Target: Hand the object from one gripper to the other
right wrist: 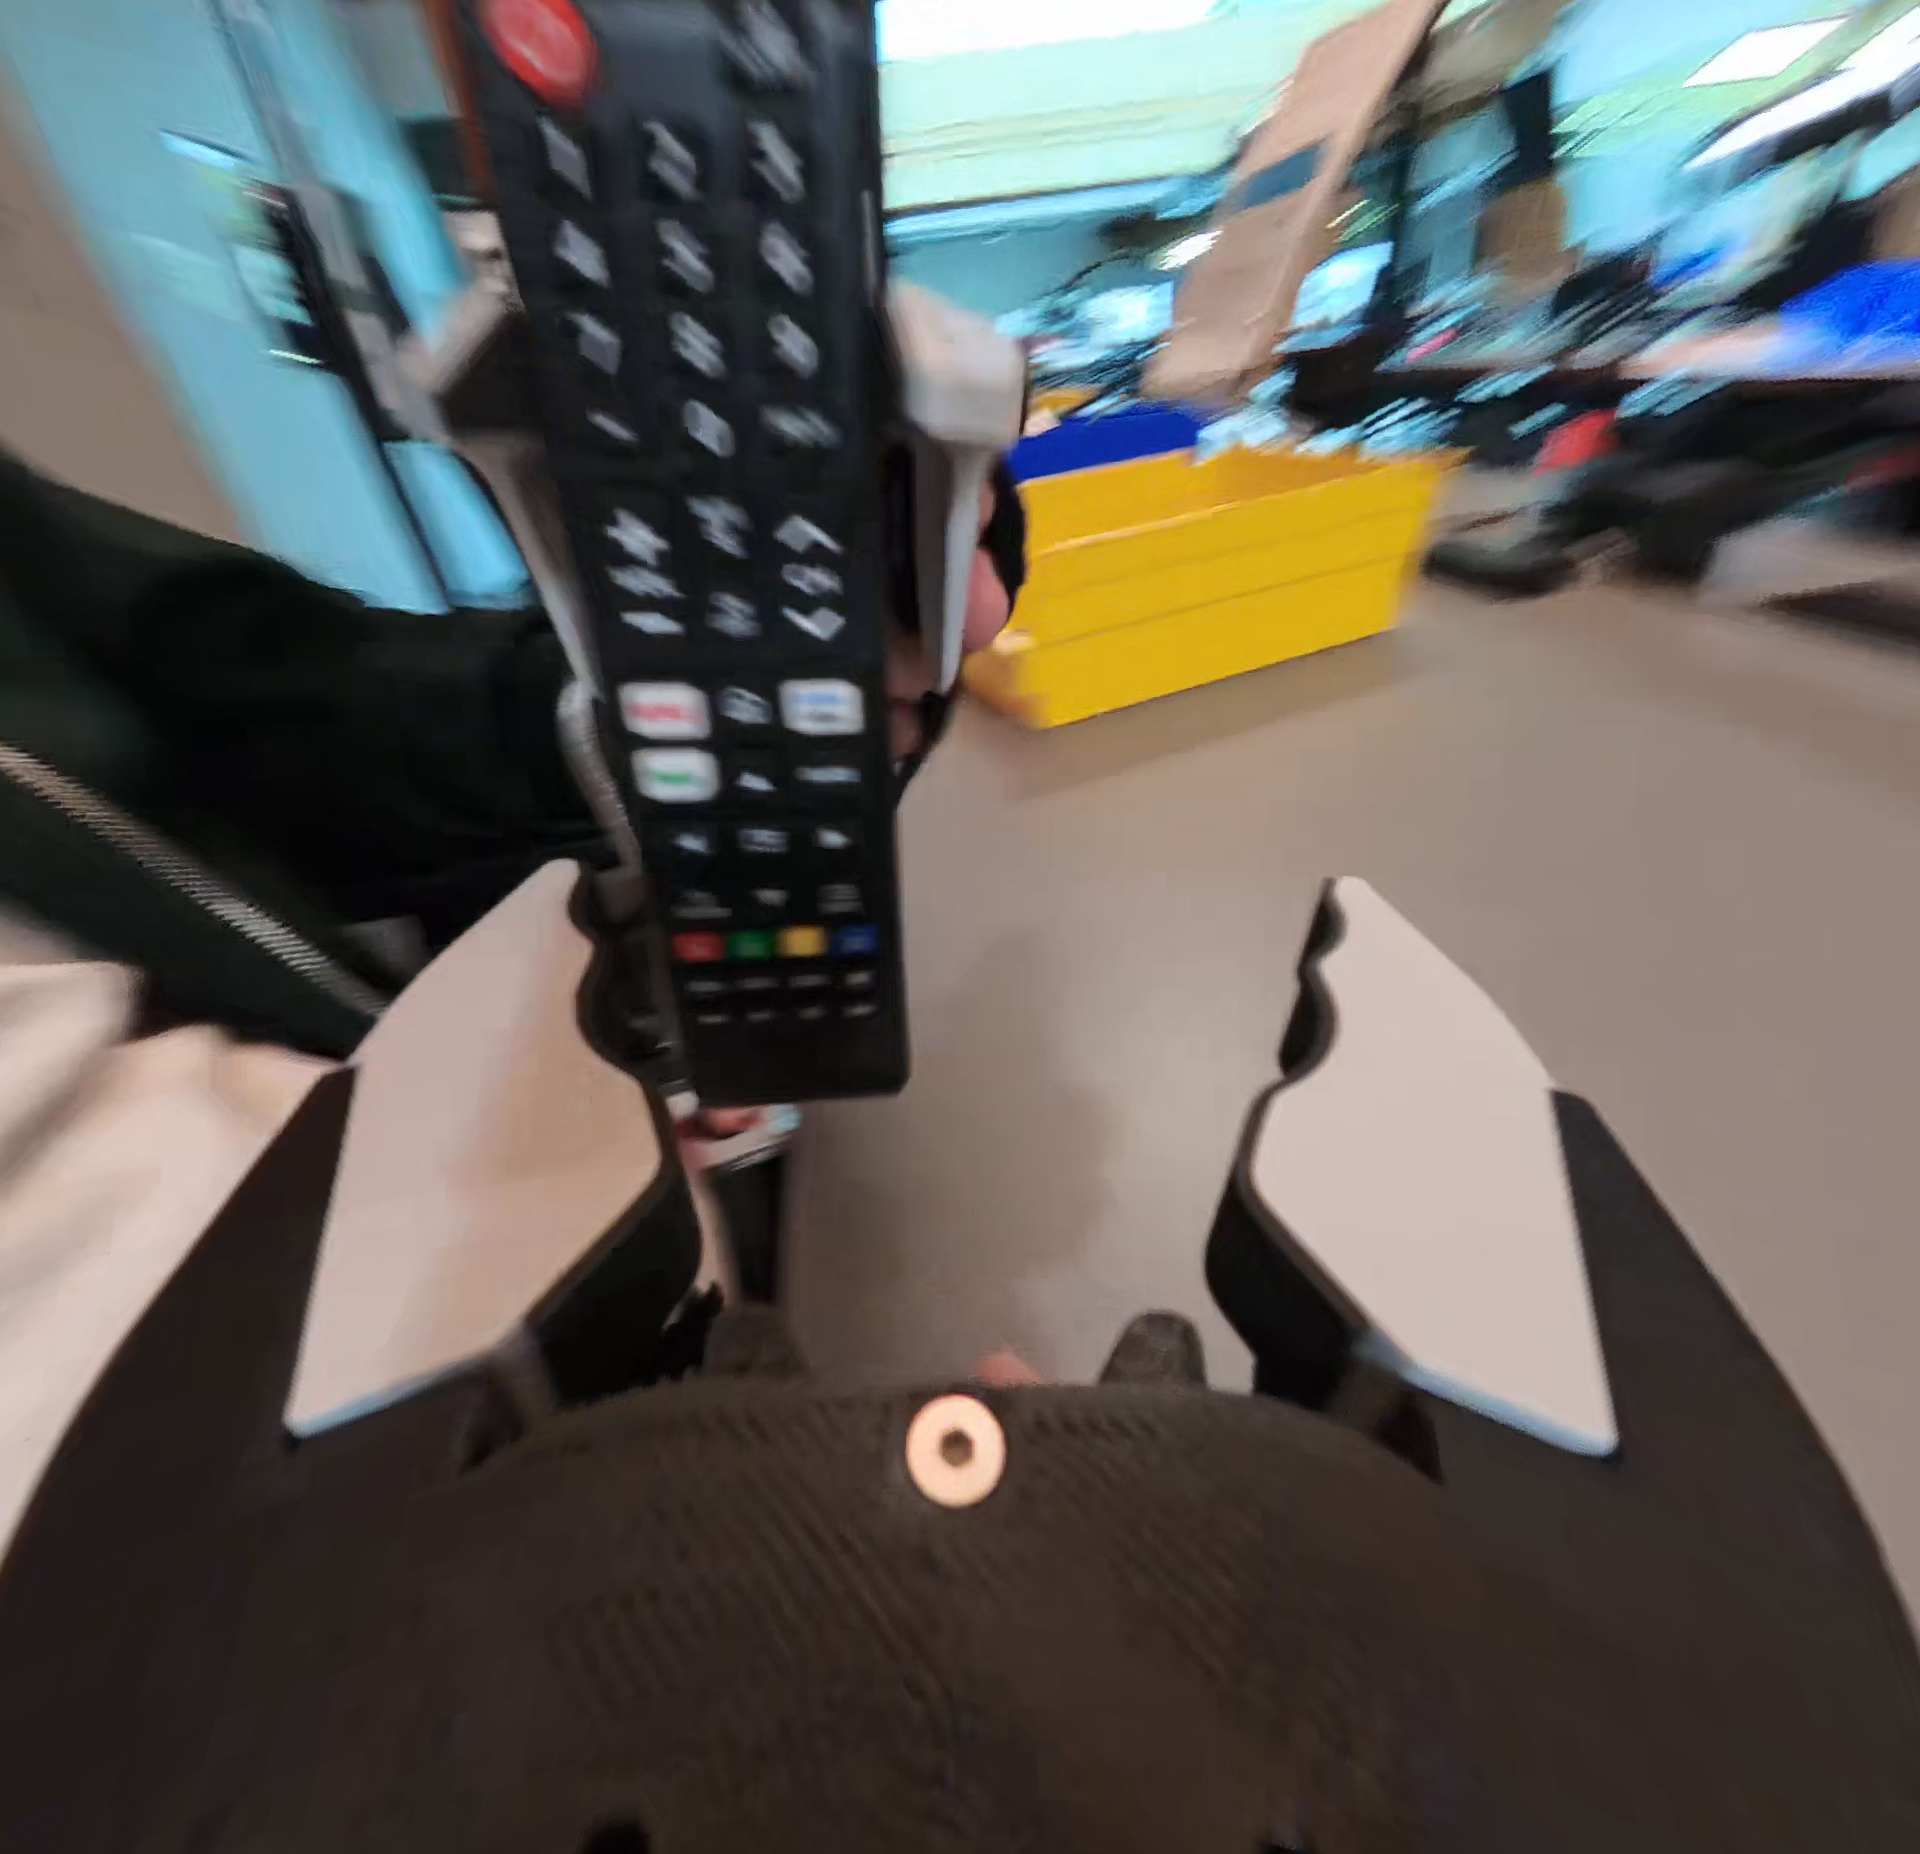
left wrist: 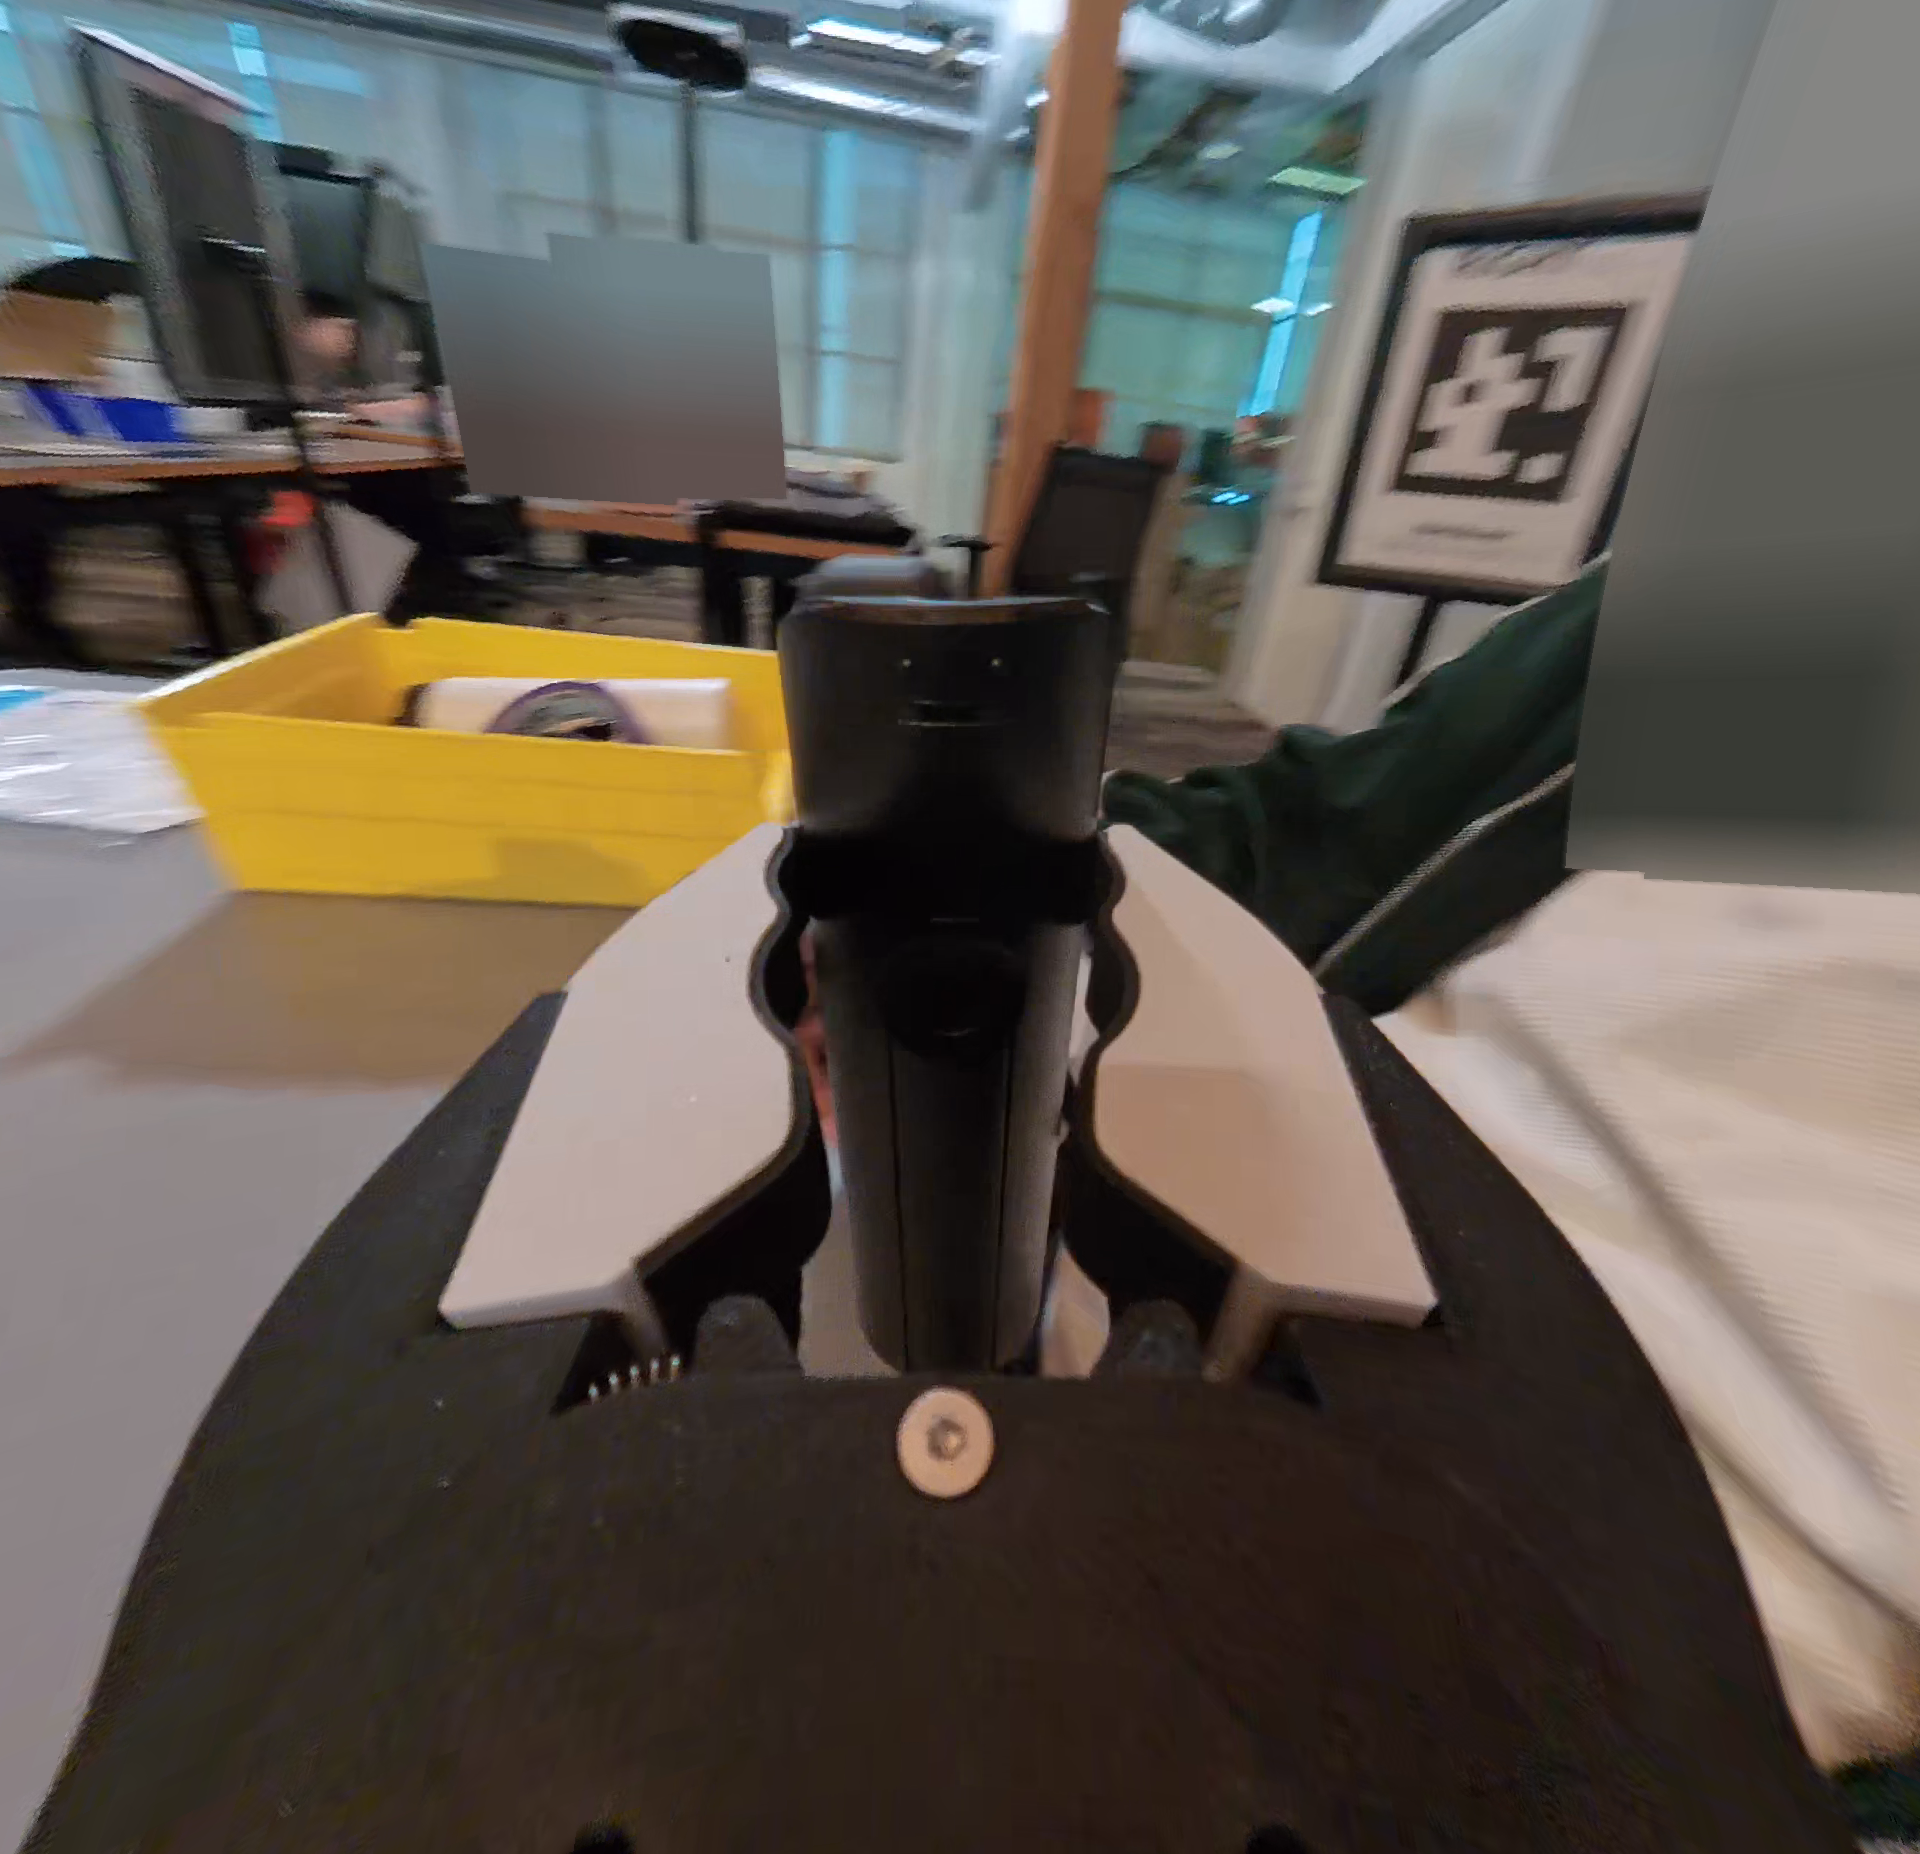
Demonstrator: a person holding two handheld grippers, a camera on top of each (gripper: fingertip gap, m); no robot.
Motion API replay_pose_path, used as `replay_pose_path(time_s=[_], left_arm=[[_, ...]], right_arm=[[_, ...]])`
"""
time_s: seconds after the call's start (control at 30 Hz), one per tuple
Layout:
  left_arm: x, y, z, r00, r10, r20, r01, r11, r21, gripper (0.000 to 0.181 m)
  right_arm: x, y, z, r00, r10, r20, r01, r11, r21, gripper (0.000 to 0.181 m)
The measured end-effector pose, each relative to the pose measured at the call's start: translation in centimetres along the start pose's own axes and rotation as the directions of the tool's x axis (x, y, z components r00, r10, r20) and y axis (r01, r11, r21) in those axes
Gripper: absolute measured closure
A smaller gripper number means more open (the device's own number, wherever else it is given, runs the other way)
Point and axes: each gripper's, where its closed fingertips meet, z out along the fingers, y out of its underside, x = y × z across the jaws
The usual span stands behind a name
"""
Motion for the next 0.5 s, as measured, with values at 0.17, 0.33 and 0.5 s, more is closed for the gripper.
replay_pose_path(time_s=[0.17, 0.33, 0.5], left_arm=[[-1.8, 0.6, -0.3, 0.992, 0.001, 0.123, 0.004, 0.999, -0.034, 0.128], [-2.1, 1.0, -0.1, 0.989, 0.009, 0.145, -0.001, 0.999, -0.053, 0.128], [-1.6, 1.1, 0.2, 0.99, 0.032, 0.138, -0.023, 0.998, -0.062, 0.128]], right_arm=[[-0.5, -0.9, -0.3, 0.999, -0.04, -0.003, 0.04, 0.998, 0.039, 0.085], [-1.8, 0.2, 1.0, 0.999, -0.05, 0.02, 0.05, 0.999, -0.019, 0.095], [-1.7, -0.2, 0.8, 0.991, -0.136, -0.021, 0.135, 0.991, -0.017, 0.11]])
